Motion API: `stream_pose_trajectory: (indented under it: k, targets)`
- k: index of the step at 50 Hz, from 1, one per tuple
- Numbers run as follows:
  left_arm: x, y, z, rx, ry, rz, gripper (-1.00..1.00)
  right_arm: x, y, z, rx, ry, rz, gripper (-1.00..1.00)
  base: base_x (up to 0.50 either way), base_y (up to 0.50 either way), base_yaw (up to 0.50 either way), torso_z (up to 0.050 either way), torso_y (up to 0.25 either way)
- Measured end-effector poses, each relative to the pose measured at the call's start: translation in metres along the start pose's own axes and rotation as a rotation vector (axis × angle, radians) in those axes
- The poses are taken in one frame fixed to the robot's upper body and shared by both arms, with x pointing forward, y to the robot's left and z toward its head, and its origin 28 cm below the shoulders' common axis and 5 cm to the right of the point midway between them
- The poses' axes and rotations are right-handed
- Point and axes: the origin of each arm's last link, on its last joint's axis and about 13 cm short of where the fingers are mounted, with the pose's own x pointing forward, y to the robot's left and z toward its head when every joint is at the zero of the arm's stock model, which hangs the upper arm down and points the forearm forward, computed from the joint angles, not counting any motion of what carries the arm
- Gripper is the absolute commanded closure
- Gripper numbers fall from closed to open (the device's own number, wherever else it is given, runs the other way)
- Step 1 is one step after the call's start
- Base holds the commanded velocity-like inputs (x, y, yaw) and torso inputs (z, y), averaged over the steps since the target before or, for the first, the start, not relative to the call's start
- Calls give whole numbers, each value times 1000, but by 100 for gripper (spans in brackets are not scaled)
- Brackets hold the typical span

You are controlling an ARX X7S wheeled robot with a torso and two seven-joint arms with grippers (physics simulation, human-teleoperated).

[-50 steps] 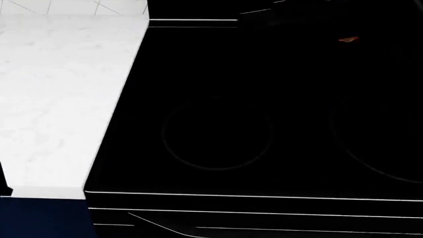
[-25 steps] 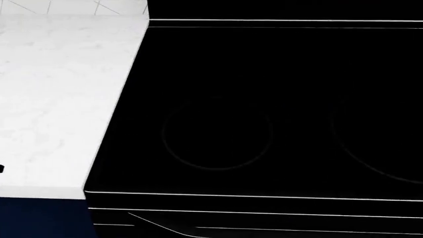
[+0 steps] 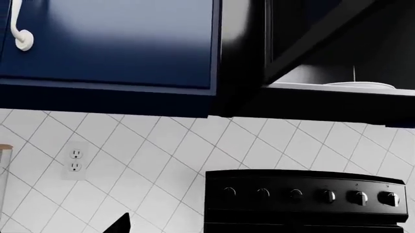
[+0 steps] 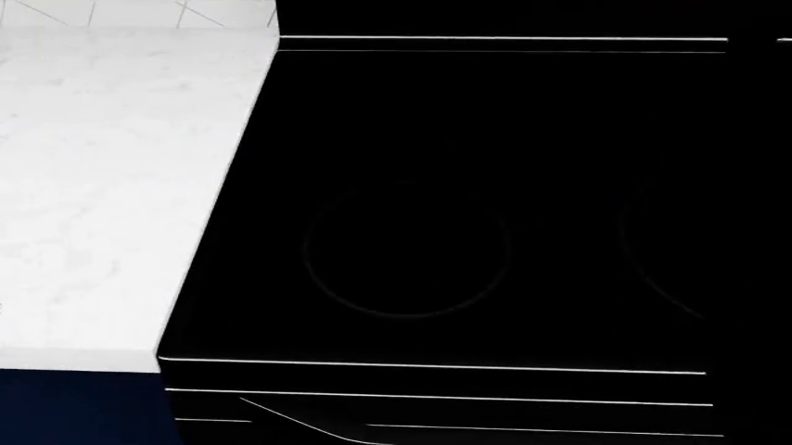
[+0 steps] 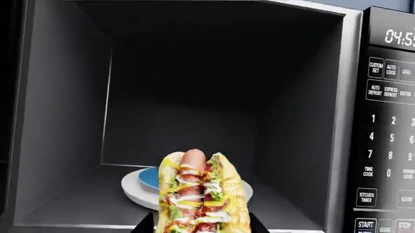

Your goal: Pick the hot dog from the counter and place it in the microwave.

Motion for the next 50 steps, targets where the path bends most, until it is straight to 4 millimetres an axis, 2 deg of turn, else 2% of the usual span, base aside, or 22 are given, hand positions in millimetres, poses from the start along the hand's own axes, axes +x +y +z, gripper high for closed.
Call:
stream_pose_trajectory:
  k: [7,50]
  targets:
    - [-2,0,3,-2,0,3,-100,3,3,-5,-25,35,-13,100,44,0,0,0,0]
    - [-4,3,2,-5,0,24,-100,5,10,-5,-67,37,-43,100,499,1,0,0,1]
